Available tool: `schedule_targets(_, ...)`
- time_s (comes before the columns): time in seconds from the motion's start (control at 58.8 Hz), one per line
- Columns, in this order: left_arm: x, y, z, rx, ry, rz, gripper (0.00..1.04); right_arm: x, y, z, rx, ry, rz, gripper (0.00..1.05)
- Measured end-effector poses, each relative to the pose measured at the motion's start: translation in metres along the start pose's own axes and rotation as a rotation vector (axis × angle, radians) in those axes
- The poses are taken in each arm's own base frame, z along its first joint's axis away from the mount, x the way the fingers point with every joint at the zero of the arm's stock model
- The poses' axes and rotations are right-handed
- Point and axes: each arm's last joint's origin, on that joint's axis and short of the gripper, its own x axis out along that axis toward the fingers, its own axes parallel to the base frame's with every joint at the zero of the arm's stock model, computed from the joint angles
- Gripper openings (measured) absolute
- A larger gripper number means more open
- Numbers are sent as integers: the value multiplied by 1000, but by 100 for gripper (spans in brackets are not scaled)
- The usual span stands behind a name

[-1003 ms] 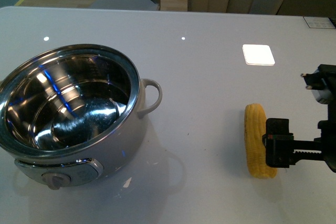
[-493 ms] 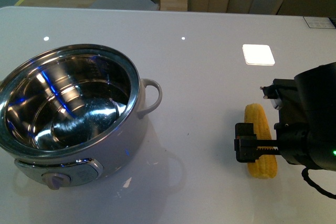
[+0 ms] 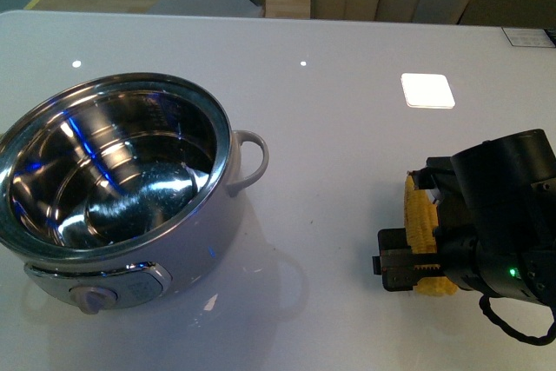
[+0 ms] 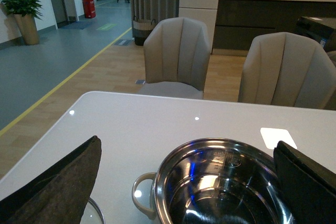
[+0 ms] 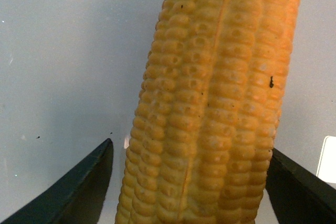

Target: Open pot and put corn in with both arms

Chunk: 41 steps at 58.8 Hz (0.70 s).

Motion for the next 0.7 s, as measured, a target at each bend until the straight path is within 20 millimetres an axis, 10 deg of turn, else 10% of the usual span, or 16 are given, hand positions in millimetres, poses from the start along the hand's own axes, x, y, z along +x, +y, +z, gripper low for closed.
schedule_targets(0.272, 0, 0, 0, 0, 0, 0, 98, -9, -2, -8, -7, 38, 29, 40)
schedule_targets(0.697, 0, 0, 0, 0, 0, 0, 98, -80, -2, 16, 80, 22, 243, 27)
